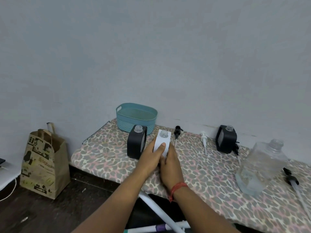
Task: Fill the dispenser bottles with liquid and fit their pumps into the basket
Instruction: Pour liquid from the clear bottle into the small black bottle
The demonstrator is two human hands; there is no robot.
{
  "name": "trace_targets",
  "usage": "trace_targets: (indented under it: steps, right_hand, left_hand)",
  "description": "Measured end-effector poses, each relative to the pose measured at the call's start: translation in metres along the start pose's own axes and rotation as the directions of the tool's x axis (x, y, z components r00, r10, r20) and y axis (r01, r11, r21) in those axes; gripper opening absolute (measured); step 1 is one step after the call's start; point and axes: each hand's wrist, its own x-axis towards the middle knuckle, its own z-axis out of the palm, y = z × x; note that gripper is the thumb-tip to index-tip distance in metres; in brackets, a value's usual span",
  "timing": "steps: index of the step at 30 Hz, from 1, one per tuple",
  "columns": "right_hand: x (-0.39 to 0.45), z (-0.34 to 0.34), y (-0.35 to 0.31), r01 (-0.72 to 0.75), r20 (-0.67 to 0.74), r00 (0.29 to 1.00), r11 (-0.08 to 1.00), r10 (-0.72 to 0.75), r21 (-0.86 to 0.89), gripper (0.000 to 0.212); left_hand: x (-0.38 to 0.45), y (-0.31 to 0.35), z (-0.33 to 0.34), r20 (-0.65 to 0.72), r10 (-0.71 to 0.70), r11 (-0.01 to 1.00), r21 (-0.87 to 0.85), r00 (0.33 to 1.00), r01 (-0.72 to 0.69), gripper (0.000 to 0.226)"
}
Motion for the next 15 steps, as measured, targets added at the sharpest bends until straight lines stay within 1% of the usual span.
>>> trace_targets:
  steps: [2,6,10,13,15]
  right_hand:
    - [-0.001,0.002,0.003,0.0,-0.007,1.0,1.0,0.0,-0.006,0.045]
    - [-0.002,0.003,0.007,-0.019,-0.003,1.0,1.0,0.019,-0.007,0.043]
    - [-0.001,0.003,0.008,-0.043,-0.002,0.999,0.999,0.043,0.004,0.042]
    - [-0.001,0.001,0.008,-0.08,0.007,0.997,0.997,0.08,0.013,0.042]
    - [-0.002,-0.004,0.009,-0.106,0.033,0.994,0.994,0.106,0.008,0.048]
  left_hand:
    - [-0.003,-0.004,0.002,-0.008,0.01,1.0,0.002,1.0,-0.01,0.029]
    - [-0.008,-0.014,0.006,-0.035,0.039,0.998,0.047,0.999,-0.037,0.042]
    - [-0.01,-0.016,0.005,-0.047,0.033,0.996,0.082,0.998,-0.029,0.033]
    - [-0.013,-0.016,0.004,-0.046,0.039,0.995,0.096,0.998,-0.034,0.04]
    - [-0.02,-0.015,0.003,-0.046,0.044,0.993,0.115,0.998,-0.038,0.04]
